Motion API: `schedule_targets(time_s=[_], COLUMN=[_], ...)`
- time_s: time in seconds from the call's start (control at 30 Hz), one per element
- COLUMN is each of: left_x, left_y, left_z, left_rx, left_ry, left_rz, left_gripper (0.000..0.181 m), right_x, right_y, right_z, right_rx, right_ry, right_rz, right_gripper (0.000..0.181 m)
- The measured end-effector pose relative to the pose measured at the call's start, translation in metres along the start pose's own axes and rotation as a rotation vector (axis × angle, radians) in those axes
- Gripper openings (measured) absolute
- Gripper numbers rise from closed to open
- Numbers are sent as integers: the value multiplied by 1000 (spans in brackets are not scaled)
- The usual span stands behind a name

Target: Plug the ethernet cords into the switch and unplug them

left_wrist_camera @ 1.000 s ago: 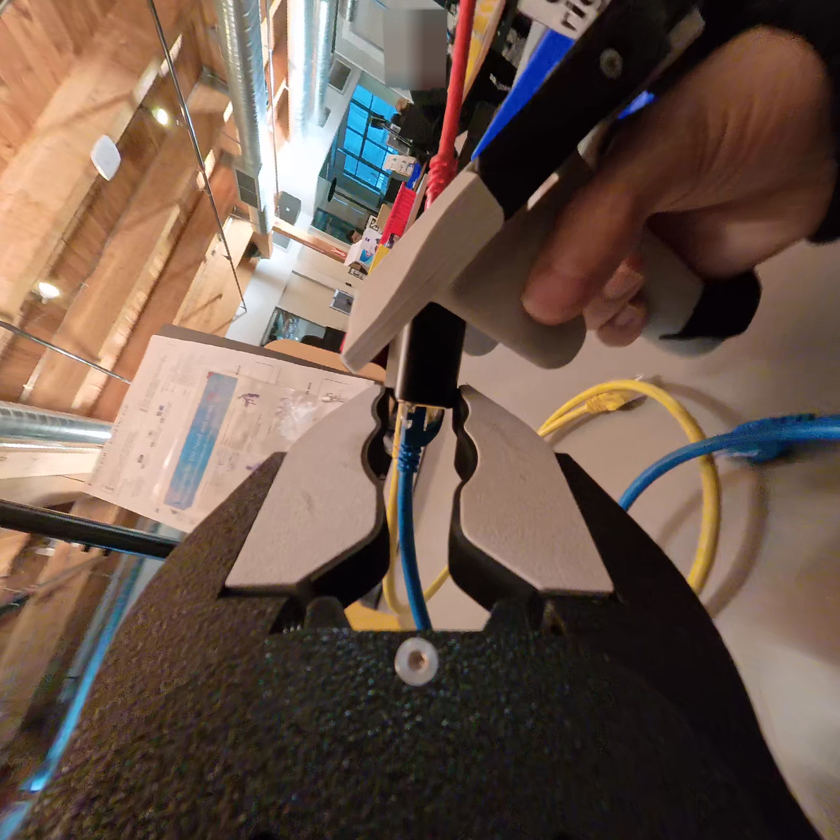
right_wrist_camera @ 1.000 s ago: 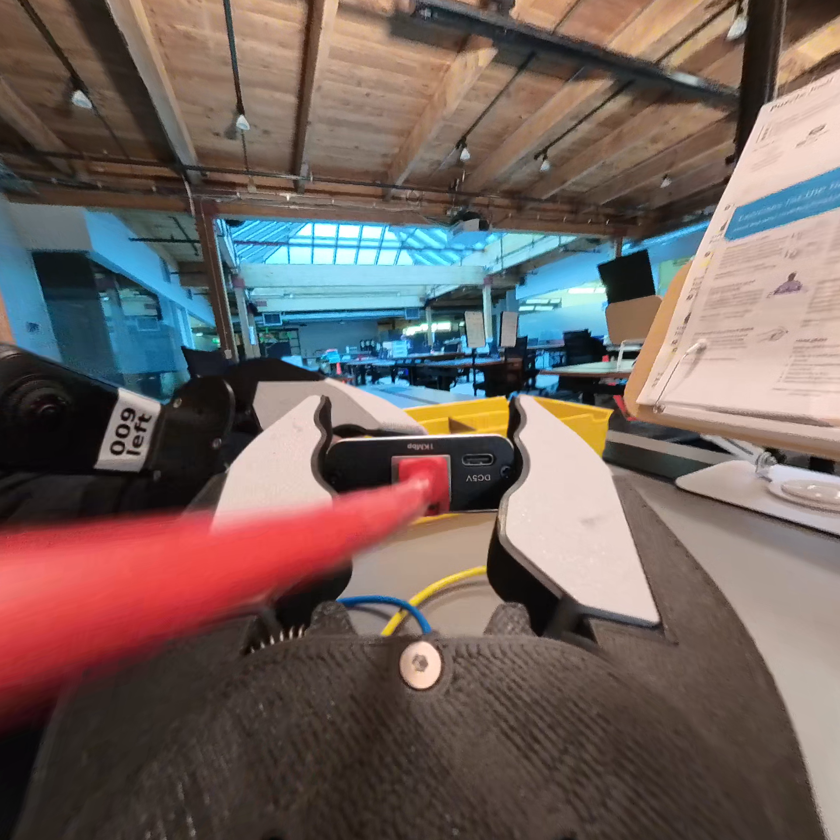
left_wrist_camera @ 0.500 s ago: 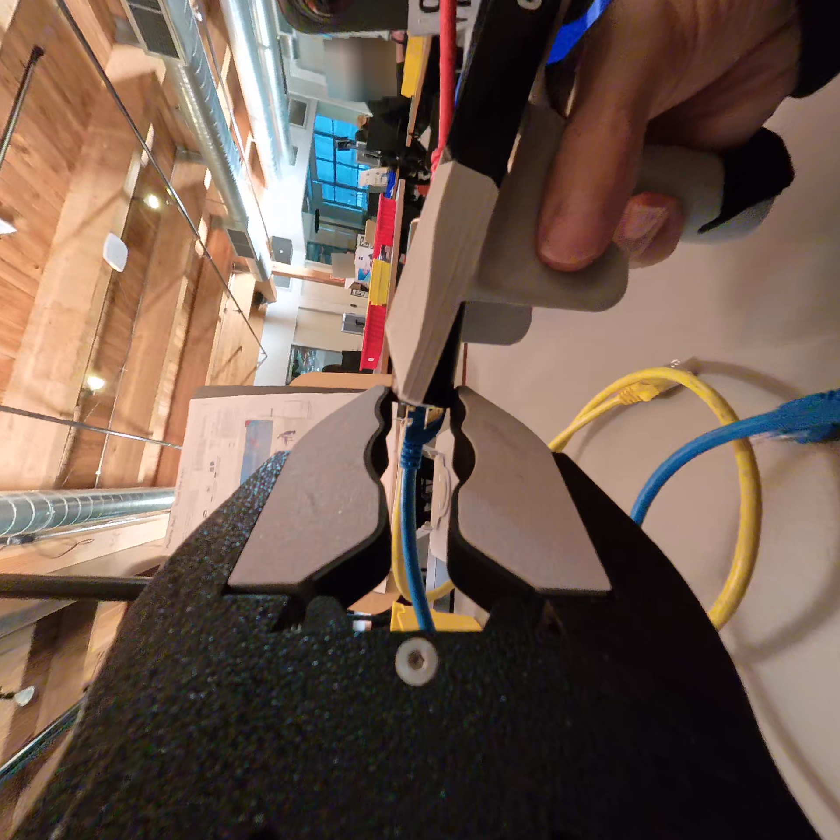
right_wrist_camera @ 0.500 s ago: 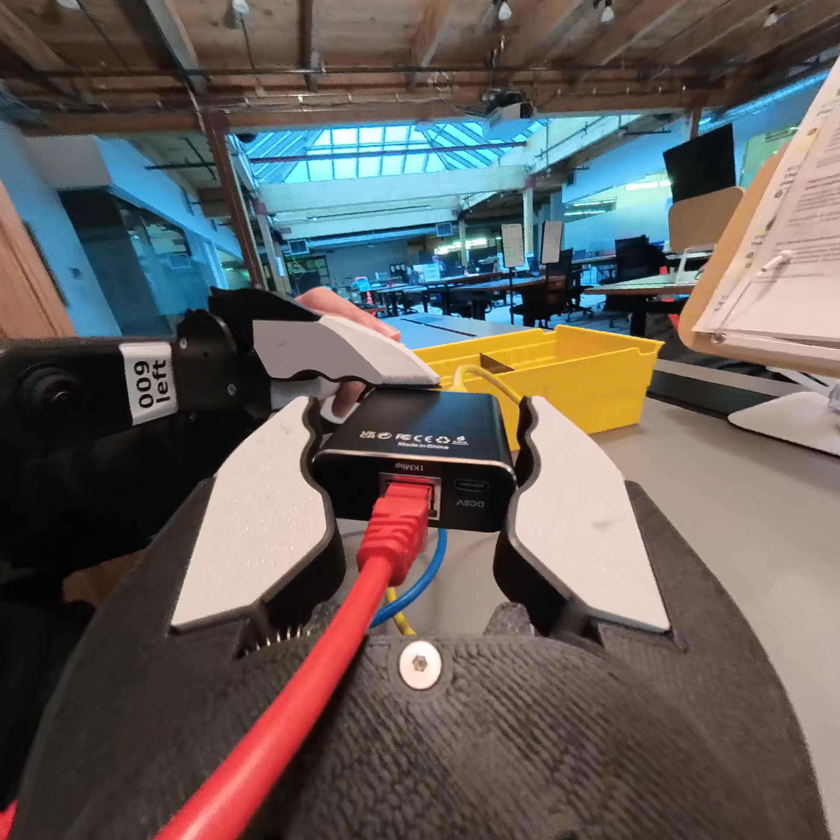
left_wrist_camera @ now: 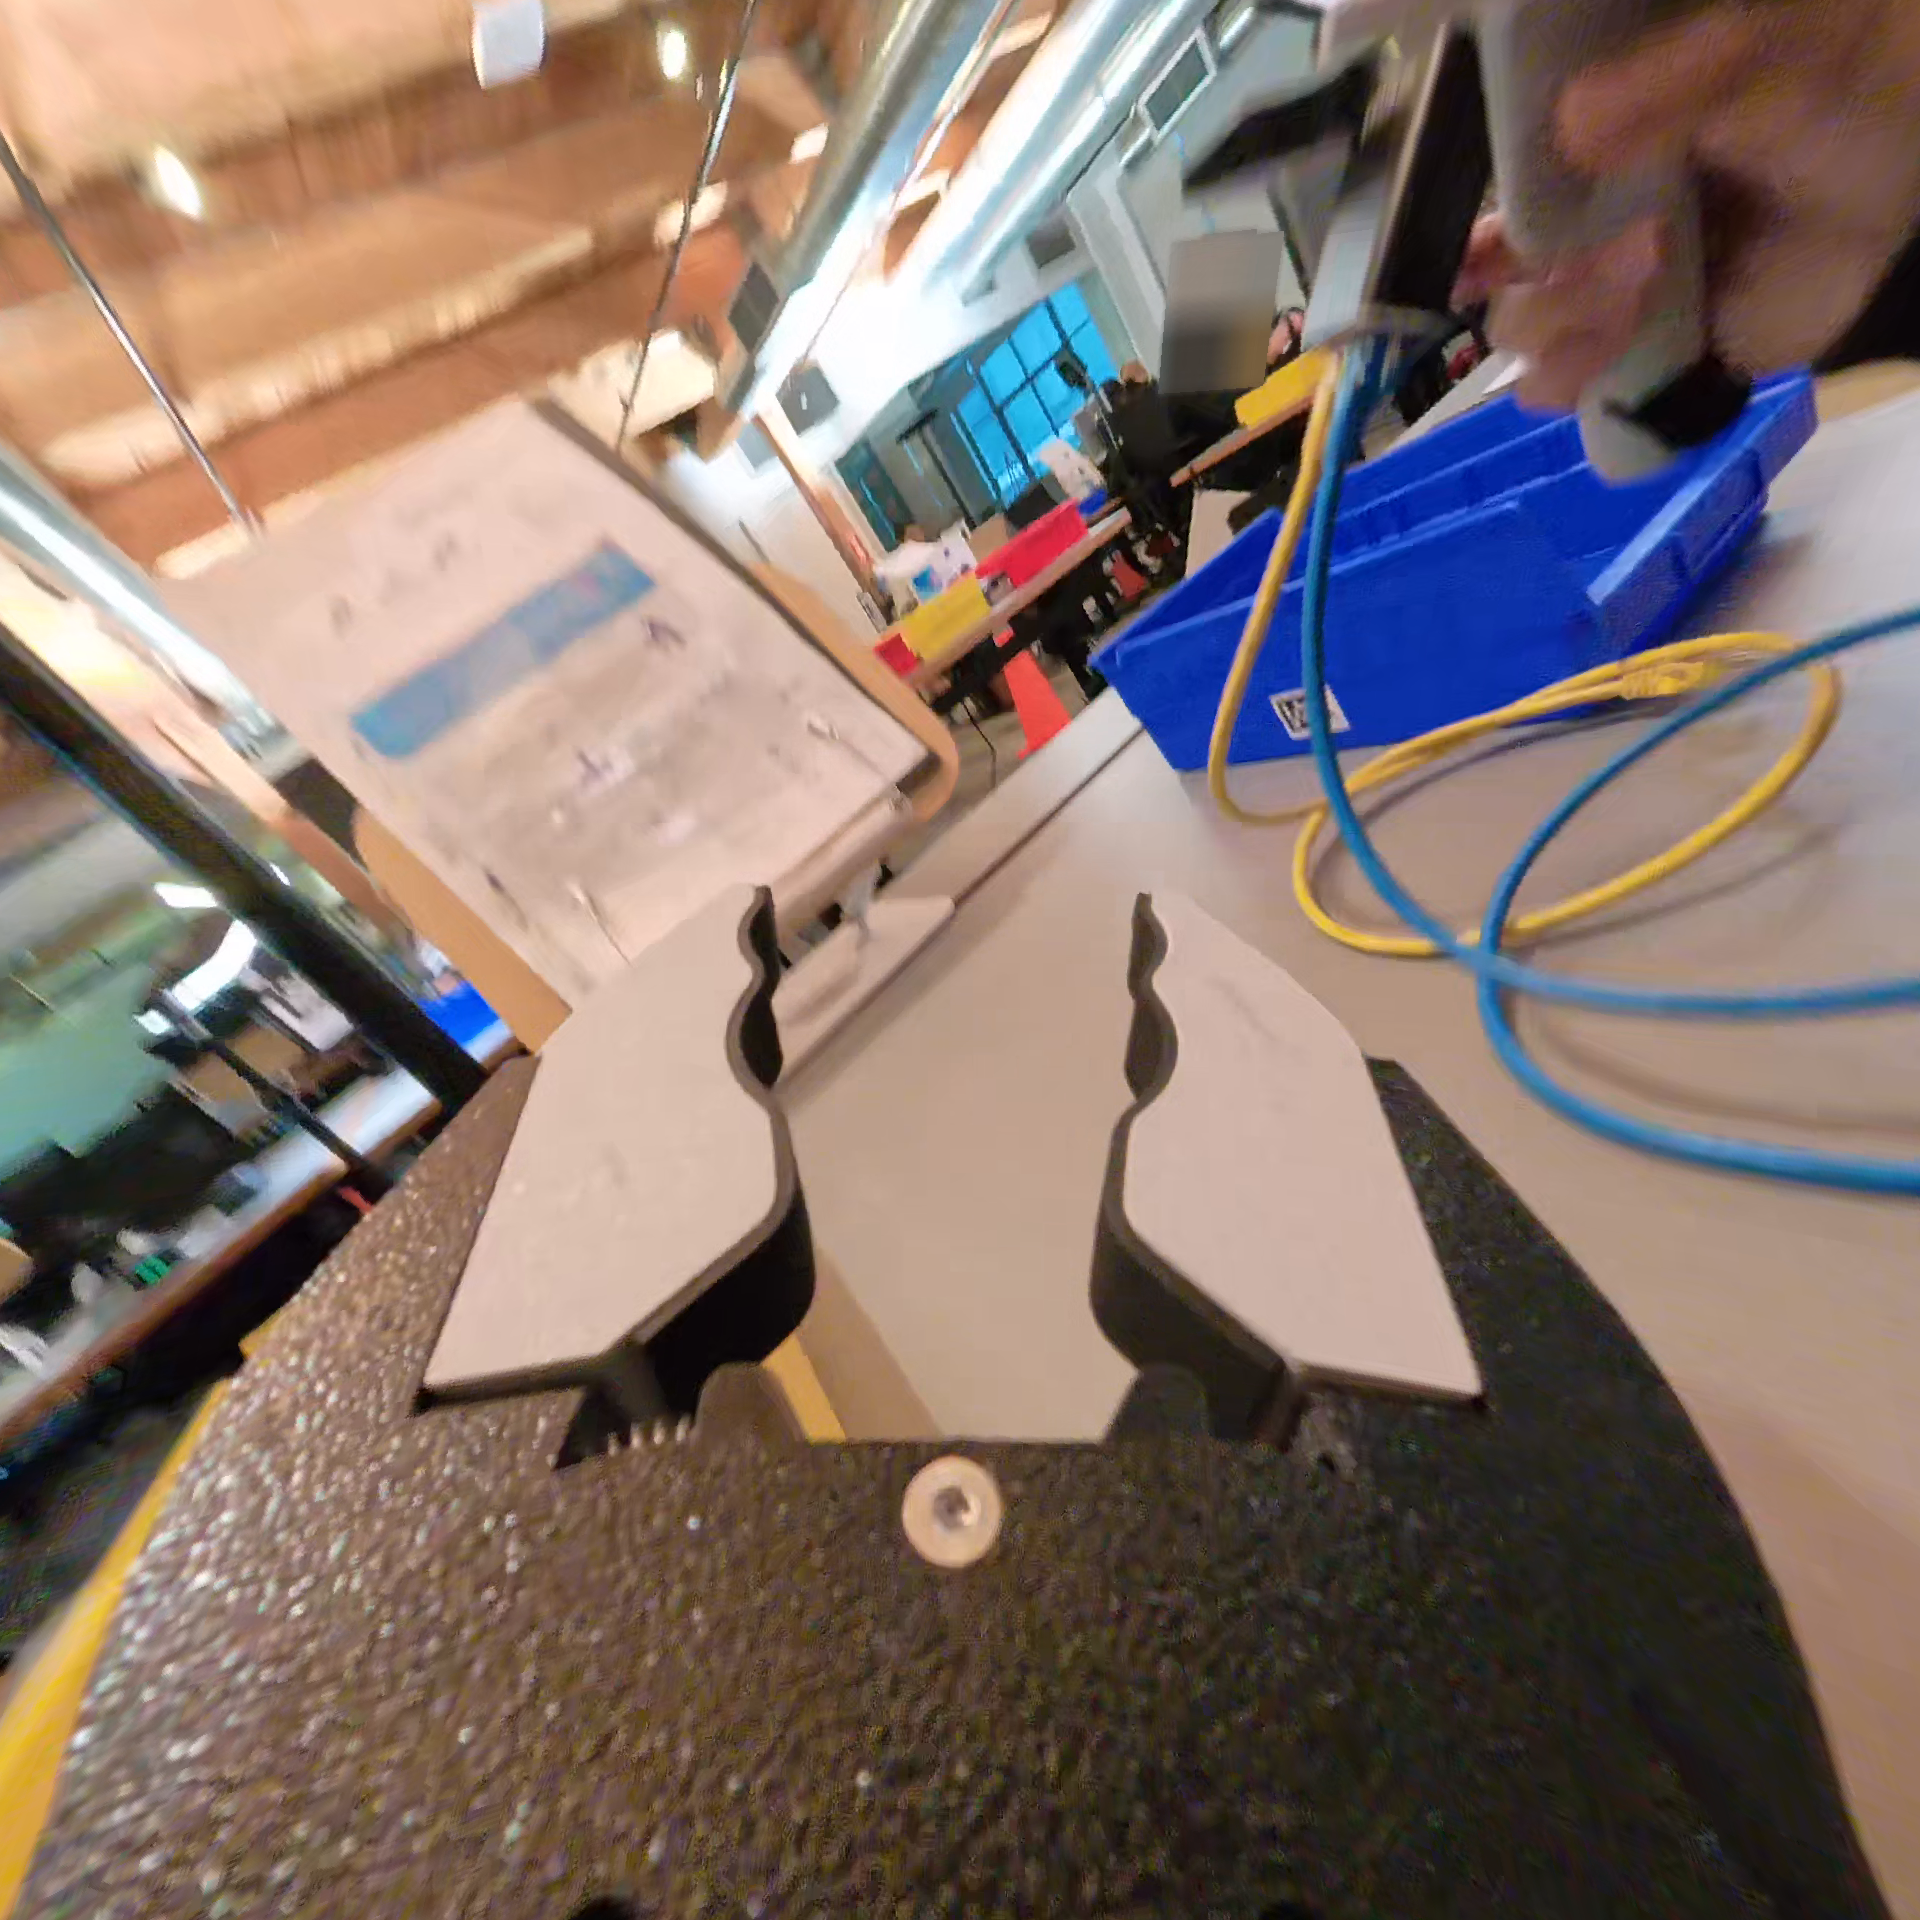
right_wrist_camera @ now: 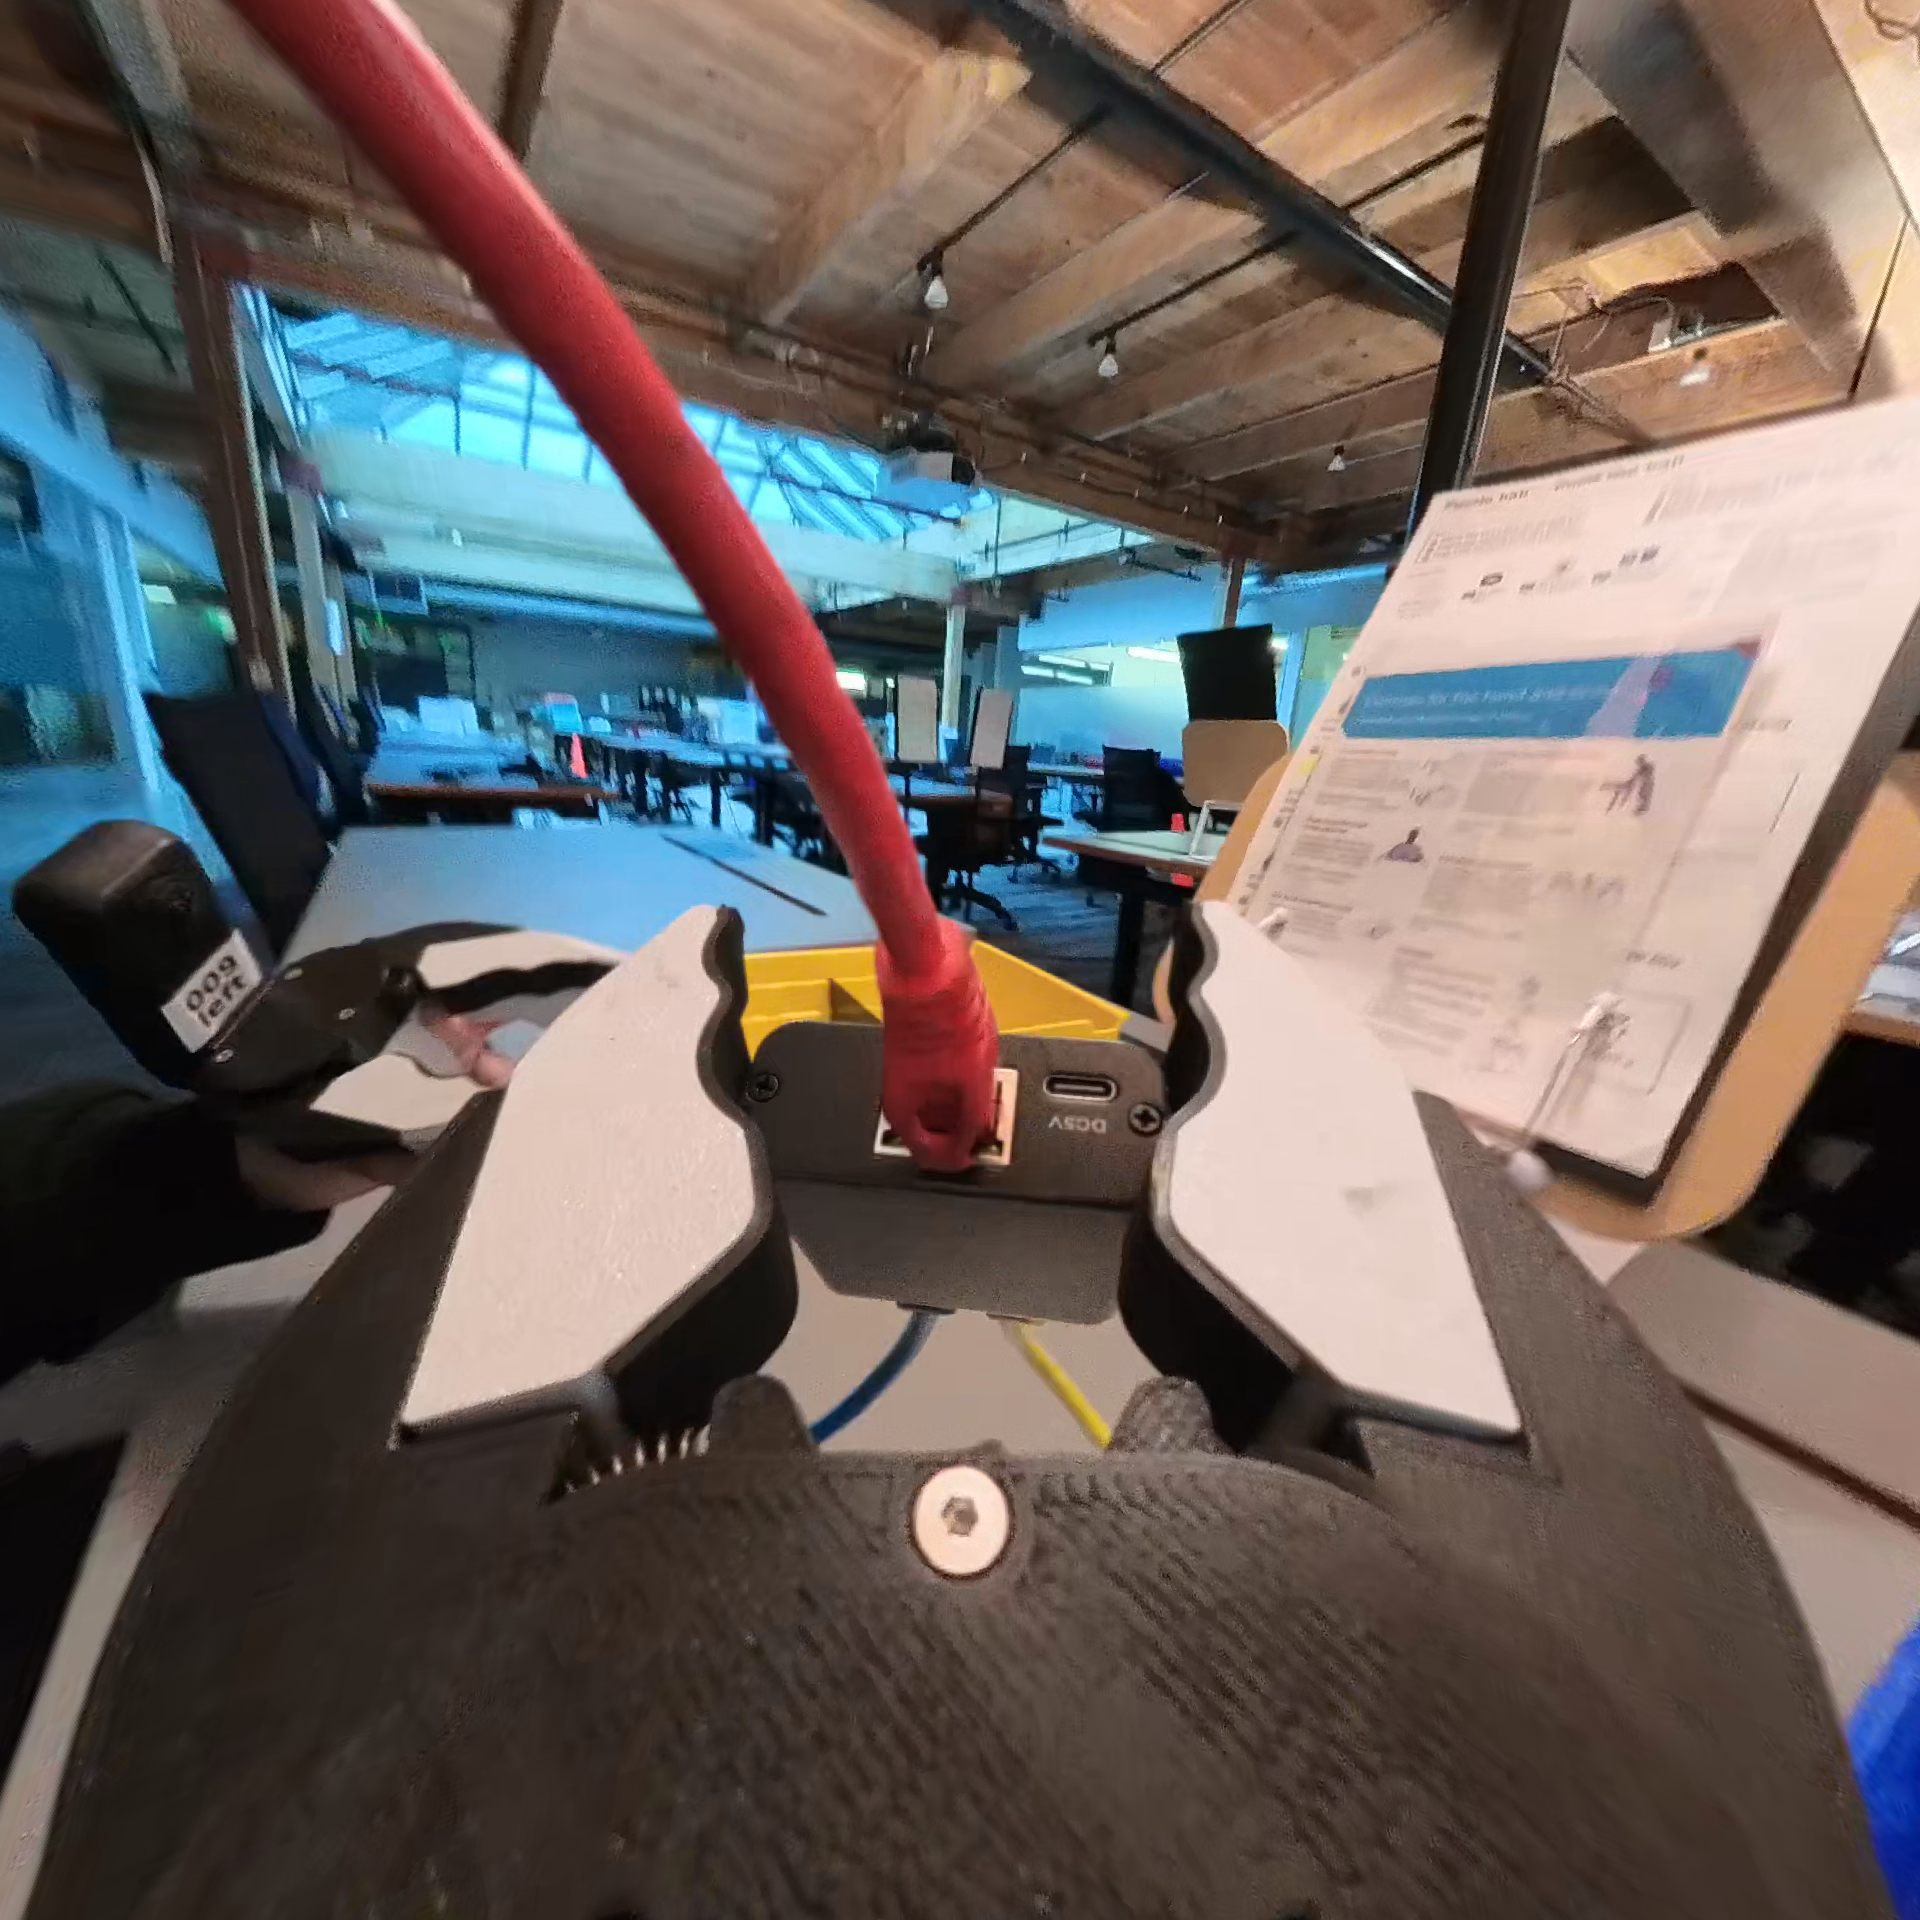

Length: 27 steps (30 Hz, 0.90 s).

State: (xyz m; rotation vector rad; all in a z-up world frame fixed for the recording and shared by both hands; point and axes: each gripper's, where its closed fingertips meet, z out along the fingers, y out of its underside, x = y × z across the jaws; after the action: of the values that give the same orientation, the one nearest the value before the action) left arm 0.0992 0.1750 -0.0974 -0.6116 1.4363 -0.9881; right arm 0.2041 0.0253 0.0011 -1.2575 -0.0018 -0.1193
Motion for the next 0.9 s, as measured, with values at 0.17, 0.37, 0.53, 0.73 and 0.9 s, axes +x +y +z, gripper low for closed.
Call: schedule_targets(time_s=[0.17,0.37,0.53,0.73,0.9], left_x=[3,13,11,11,12], left_y=[33,46,44,41,39], left_z=[-10,-7,-9,-11,-12], left_rx=[-21,-49,-24,-5,6], left_ry=[-8,23,17,14,8], left_rz=[-179,-161,-167,-165,-142], left_gripper=[62,60,57,56,53], right_x=[27,79,122,194,239], right_y=[-53,-123,-198,-198,-150], right_z=[19,32,28,8,-31], right_rx=[-126,-208,-113,-294,-431], right_ry=[5,136,246,386,425], right_rz=[-170,-353,-380,-503,-497], right_gripper=[79,79,79,79,79])
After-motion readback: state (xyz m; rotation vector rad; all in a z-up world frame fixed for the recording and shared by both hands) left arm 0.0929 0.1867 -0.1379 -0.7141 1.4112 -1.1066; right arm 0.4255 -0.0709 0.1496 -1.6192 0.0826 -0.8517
